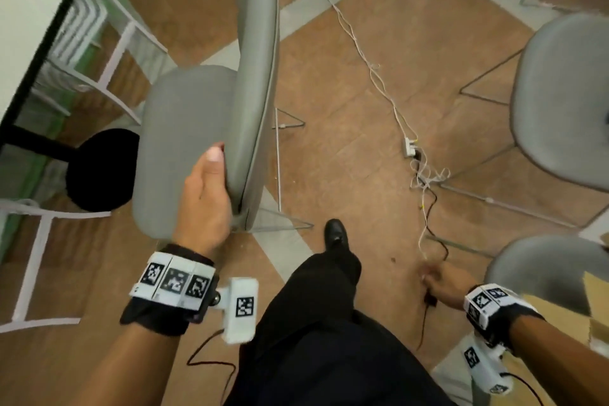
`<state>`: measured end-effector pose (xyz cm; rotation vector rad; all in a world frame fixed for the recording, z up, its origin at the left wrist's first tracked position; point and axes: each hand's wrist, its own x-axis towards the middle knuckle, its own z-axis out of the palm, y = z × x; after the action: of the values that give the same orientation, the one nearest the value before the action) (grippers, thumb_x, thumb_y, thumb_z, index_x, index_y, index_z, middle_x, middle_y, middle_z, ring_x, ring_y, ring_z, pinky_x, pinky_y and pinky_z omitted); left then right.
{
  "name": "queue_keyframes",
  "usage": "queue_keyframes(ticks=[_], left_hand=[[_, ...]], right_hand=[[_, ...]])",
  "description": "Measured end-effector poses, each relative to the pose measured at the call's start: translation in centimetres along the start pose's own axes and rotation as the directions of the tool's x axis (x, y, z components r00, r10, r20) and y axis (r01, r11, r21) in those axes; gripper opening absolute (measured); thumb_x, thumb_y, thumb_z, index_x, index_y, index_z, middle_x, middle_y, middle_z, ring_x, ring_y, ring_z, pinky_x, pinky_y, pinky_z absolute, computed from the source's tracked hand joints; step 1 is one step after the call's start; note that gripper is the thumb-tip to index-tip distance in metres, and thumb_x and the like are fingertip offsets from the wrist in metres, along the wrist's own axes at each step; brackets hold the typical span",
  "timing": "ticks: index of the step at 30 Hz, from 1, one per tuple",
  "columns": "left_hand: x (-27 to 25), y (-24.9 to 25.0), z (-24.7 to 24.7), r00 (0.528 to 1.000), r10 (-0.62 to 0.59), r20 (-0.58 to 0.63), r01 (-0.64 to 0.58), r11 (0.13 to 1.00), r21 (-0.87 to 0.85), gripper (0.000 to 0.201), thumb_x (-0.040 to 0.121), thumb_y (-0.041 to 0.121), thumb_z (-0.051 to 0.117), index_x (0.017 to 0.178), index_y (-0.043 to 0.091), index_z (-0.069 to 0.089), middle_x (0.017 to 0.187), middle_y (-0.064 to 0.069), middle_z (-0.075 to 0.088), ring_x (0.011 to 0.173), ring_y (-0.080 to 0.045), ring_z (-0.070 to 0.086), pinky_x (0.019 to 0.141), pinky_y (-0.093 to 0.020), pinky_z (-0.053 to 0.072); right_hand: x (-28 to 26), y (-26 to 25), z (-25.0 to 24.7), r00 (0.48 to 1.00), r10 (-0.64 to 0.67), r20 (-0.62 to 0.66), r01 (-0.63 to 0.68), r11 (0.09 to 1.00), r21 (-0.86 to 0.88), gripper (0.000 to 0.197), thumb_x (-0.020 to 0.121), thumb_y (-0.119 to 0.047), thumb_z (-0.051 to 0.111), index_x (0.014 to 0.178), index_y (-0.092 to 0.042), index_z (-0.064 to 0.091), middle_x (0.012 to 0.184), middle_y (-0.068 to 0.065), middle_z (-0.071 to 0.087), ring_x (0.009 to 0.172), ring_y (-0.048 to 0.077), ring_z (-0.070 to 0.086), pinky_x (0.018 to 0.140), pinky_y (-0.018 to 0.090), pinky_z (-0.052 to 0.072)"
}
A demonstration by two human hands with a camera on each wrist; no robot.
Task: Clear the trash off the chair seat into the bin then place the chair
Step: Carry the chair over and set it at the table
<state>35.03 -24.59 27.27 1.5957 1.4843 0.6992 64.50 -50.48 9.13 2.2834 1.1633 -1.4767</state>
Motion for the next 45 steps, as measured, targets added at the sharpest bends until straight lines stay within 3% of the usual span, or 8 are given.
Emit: queue_keyframes(ticks=[3, 6, 10, 13, 22, 31, 37, 45], left_hand=[[1.6, 4.8, 1.7, 1.000, 0.021, 0.003, -0.022, 0.997, 0.073, 0.056, 0.104, 0.051, 0.025, 0.143, 0.019, 0.049, 0.143, 0.009, 0.050, 0.130, -0.004, 0.044, 0.109, -0.025, 0.032], [2.9, 8.4, 2.7, 0.998, -0.031, 0.059, 0.020, 0.982, 0.187, 0.048, 0.103, 0.051, 0.029, 0.139, 0.024, 0.046, 0.124, 0.019, 0.047, 0.108, 0.004, 0.041, 0.088, -0.015, 0.027], [5.3, 11.0, 3.6, 0.989, -0.142, 0.049, 0.122, 0.947, 0.297, 0.043, 0.100, 0.057, 0.030, 0.125, 0.027, 0.047, 0.110, 0.012, 0.050, 0.097, -0.012, 0.049, 0.080, -0.027, 0.031], [7.2, 11.5, 4.5, 0.978, -0.205, -0.032, 0.201, 0.898, 0.392, 0.054, 0.095, 0.067, 0.025, 0.114, 0.022, 0.049, 0.108, 0.004, 0.055, 0.100, -0.025, 0.055, 0.083, -0.036, 0.039], [12.4, 14.0, 7.9, 0.822, -0.457, -0.340, 0.566, 0.721, 0.400, 0.085, 0.082, 0.083, 0.006, 0.087, 0.017, 0.059, 0.094, -0.009, 0.064, 0.087, -0.034, 0.059, 0.082, -0.044, 0.046], [13.8, 16.5, 10.7, 0.513, -0.470, -0.718, 0.833, 0.474, 0.286, 0.074, 0.089, 0.066, 0.014, 0.069, 0.012, 0.061, 0.070, -0.007, 0.058, 0.067, -0.031, 0.054, 0.066, -0.035, 0.038], [13.9, 16.7, 11.2, 0.452, -0.408, -0.793, 0.870, 0.399, 0.290, 0.061, 0.091, 0.054, 0.024, 0.070, 0.013, 0.063, 0.055, -0.002, 0.043, 0.058, -0.030, 0.046, 0.063, -0.034, 0.038], [14.2, 16.0, 9.9, 0.497, -0.305, -0.812, 0.839, 0.410, 0.359, 0.045, 0.087, 0.044, 0.035, 0.059, 0.014, 0.054, 0.055, -0.004, 0.052, 0.054, -0.033, 0.051, 0.059, -0.033, 0.037]], right_hand=[[1.5, -1.5, -6.1, 0.998, -0.064, -0.023, 0.063, 0.997, -0.031, 0.011, 0.096, -0.025, 0.053, 0.099, -0.034, 0.058, 0.098, -0.008, 0.064, 0.095, 0.015, 0.064, 0.079, 0.025, 0.045], [2.4, -3.7, -13.0, 0.987, -0.151, -0.058, 0.149, 0.988, -0.037, 0.015, 0.095, -0.023, 0.054, 0.101, -0.037, 0.057, 0.098, -0.007, 0.068, 0.099, 0.016, 0.067, 0.087, 0.028, 0.050], [4.1, -8.1, -21.6, 0.940, -0.327, -0.097, 0.318, 0.943, -0.100, 0.016, 0.096, -0.036, 0.050, 0.106, -0.045, 0.058, 0.101, -0.013, 0.069, 0.092, 0.009, 0.067, 0.088, 0.029, 0.052], [5.7, -12.6, -26.5, 0.869, -0.488, -0.087, 0.477, 0.871, -0.122, 0.023, 0.100, -0.028, 0.050, 0.118, -0.030, 0.063, 0.097, -0.022, 0.063, 0.092, 0.006, 0.067, 0.089, 0.028, 0.052], [7.0, -28.1, -40.4, 0.420, -0.901, 0.109, 0.891, 0.387, -0.235, 0.025, 0.101, -0.026, 0.050, 0.123, -0.027, 0.062, 0.102, -0.015, 0.068, 0.094, 0.006, 0.067, 0.083, 0.023, 0.052], [10.8, -41.2, -50.6, -0.063, -0.973, 0.221, 0.839, -0.172, -0.516, 0.028, 0.095, -0.034, 0.055, 0.118, -0.024, 0.066, 0.108, -0.001, 0.060, 0.096, 0.017, 0.058, 0.089, 0.034, 0.048], [13.4, -45.0, -50.3, -0.124, -0.900, 0.419, 0.607, -0.403, -0.685, 0.044, 0.097, -0.047, 0.031, 0.076, -0.022, 0.062, 0.069, -0.006, 0.049, 0.073, 0.029, 0.057, 0.073, 0.039, 0.045], [13.5, -44.8, -48.7, -0.073, -0.954, 0.289, 0.499, -0.286, -0.818, 0.049, 0.094, -0.039, 0.029, 0.062, -0.015, 0.057, 0.068, 0.003, 0.065, 0.069, 0.029, 0.059, 0.078, 0.039, 0.045]])
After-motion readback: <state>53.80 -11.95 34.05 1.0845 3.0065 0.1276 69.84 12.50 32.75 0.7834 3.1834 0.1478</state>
